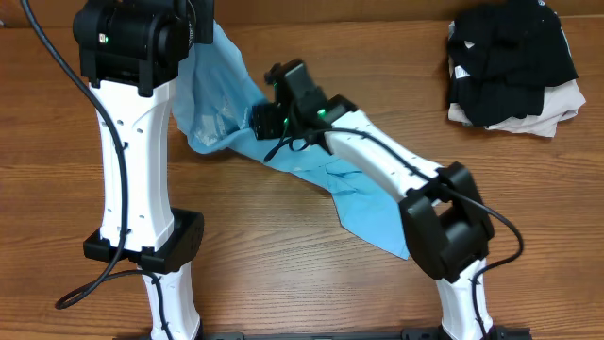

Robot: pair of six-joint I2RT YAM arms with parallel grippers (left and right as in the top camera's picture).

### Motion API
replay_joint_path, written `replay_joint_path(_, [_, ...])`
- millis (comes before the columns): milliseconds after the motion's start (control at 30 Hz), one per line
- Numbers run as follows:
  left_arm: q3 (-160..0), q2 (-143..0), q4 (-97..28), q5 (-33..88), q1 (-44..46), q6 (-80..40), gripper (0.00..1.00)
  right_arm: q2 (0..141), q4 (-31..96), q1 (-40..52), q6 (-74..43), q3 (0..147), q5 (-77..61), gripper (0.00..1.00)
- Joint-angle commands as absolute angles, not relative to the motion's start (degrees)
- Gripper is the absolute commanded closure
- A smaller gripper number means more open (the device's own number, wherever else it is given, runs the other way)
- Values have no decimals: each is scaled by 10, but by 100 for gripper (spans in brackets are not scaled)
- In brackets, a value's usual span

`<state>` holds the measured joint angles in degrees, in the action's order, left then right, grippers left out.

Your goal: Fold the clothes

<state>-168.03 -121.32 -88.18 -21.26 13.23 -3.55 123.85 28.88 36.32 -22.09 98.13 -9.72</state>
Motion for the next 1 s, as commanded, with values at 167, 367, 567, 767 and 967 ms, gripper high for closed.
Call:
replay_joint_path(167, [-1680, -1216, -870, -209, 121, -50, 96, 1250, 345, 361, -288, 979, -63, 96])
replay_joint_path(367, [-1680, -1216, -838, -209, 92, -68, 96, 1239, 423, 361, -303, 987, -196, 96])
replay_joint_path(567, [-1680, -1216, -802, -196, 56, -80, 96, 1182, 510, 355, -284, 1023, -201, 96])
replay_joint_path(767, [-1684, -1214, -740, -169, 37, -79, 96, 1077, 555, 307, -236, 1087, -105, 96])
replay_joint_path(967, [-1712, -1186, -688, -139, 38, -79, 96, 999, 599, 244, -193, 1138, -32, 96])
